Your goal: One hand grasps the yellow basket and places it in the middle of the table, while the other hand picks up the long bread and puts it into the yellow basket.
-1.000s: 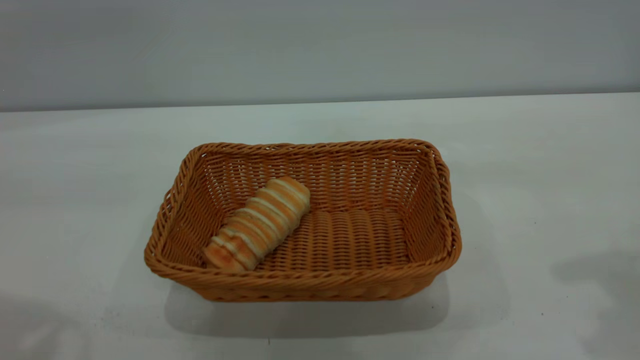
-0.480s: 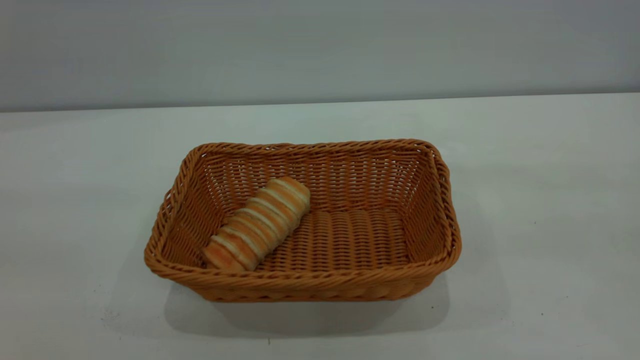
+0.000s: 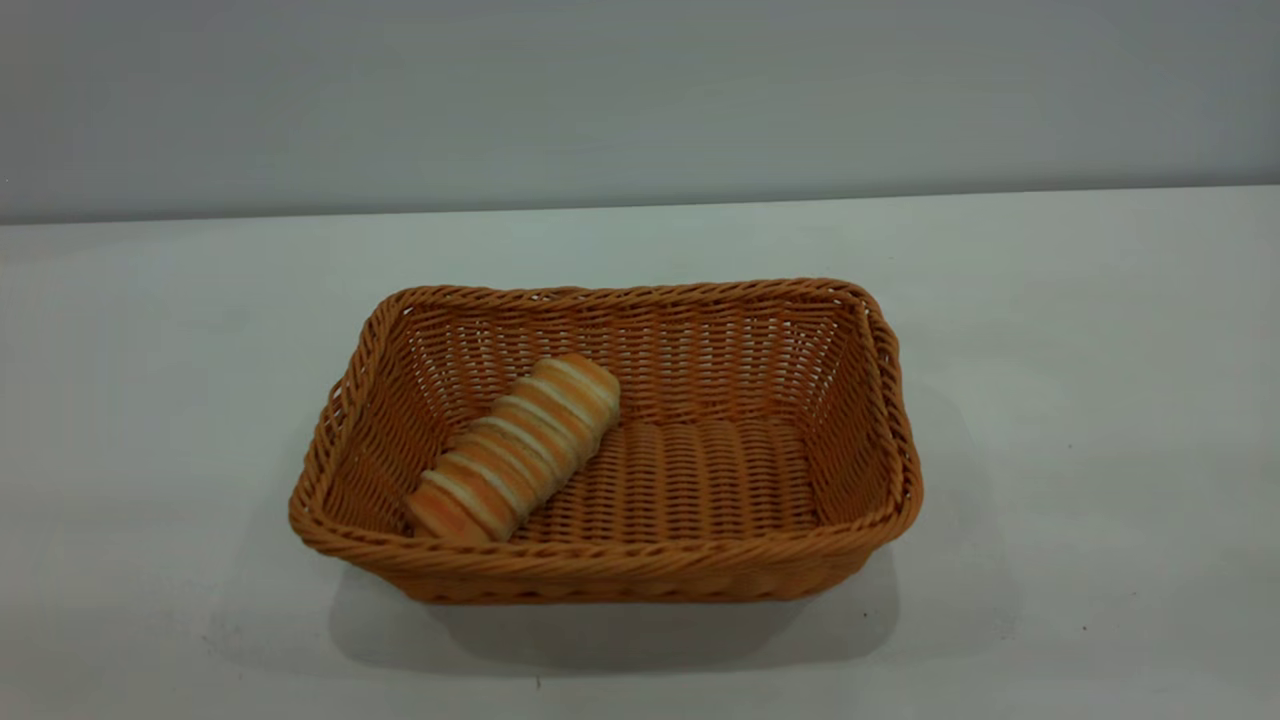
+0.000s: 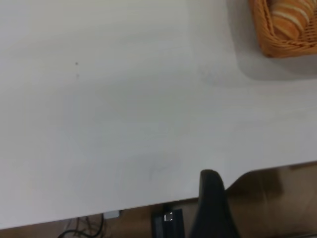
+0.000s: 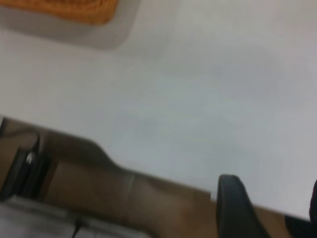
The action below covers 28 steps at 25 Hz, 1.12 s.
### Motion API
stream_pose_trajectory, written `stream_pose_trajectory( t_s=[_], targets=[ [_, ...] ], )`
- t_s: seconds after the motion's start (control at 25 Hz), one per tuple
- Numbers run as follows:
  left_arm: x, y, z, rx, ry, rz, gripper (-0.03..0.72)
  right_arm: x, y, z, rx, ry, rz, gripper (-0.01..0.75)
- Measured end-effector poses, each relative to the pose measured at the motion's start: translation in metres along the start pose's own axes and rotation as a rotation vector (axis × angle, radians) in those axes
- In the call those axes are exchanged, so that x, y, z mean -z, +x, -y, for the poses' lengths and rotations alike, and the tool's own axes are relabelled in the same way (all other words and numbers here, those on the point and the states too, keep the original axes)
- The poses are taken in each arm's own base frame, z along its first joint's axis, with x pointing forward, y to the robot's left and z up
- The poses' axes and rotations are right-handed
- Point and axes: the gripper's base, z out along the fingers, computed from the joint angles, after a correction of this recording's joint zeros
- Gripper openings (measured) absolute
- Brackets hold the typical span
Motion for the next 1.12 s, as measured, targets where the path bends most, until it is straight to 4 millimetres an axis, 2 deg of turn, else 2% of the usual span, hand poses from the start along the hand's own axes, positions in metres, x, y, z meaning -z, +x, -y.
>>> stream_pose_trajectory(
  t_s=[0.12, 0.32, 1.12],
  targets=[
    [-0.008, 0.011, 0.001, 0.005, 0.005, -0.002, 0.578, 0.004, 0.016, 0.0, 0.043, 0.044, 0.085, 0.403],
    [-0.006, 0.017, 0.002, 0.002, 0.003, 0.048, 0.578, 0.014, 0.028, -0.001, 0.067, 0.086, 0.198, 0.403],
    [-0.005, 0.018, 0.003, 0.003, 0.009, 0.057, 0.577, 0.015, 0.029, -0.001, 0.071, 0.093, 0.209, 0.401]
  ],
)
